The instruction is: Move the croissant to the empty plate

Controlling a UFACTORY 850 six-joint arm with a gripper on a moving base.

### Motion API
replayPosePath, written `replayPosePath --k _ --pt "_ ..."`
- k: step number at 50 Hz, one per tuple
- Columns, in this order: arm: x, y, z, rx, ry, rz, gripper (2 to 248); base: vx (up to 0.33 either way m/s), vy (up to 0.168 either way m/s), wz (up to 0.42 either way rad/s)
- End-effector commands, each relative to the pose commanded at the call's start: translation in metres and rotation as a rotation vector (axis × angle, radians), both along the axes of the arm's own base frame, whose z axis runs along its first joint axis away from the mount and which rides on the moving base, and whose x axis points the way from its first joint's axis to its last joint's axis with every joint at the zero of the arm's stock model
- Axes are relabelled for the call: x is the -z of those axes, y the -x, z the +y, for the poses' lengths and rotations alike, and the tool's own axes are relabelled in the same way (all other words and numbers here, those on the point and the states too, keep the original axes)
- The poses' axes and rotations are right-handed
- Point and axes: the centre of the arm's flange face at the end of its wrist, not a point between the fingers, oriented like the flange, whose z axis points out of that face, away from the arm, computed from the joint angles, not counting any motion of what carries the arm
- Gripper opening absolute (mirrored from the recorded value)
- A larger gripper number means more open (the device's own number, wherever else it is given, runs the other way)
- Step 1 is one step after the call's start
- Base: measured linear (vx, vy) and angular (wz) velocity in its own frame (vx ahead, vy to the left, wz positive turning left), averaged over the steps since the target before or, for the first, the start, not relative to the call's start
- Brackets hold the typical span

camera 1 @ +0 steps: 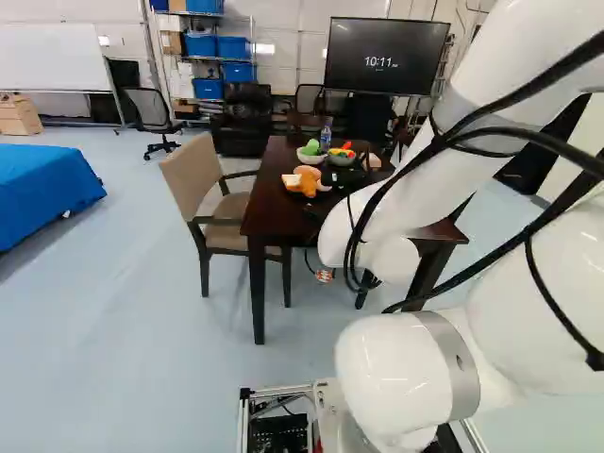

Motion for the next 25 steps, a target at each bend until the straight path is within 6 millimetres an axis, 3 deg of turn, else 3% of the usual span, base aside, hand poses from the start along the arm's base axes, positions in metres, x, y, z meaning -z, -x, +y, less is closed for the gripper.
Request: replayPosePath --k 25 --pt "-0.020 -0.015 0.001 -0.002 0.000 -0.026 247 0.000 0.000 0.000"
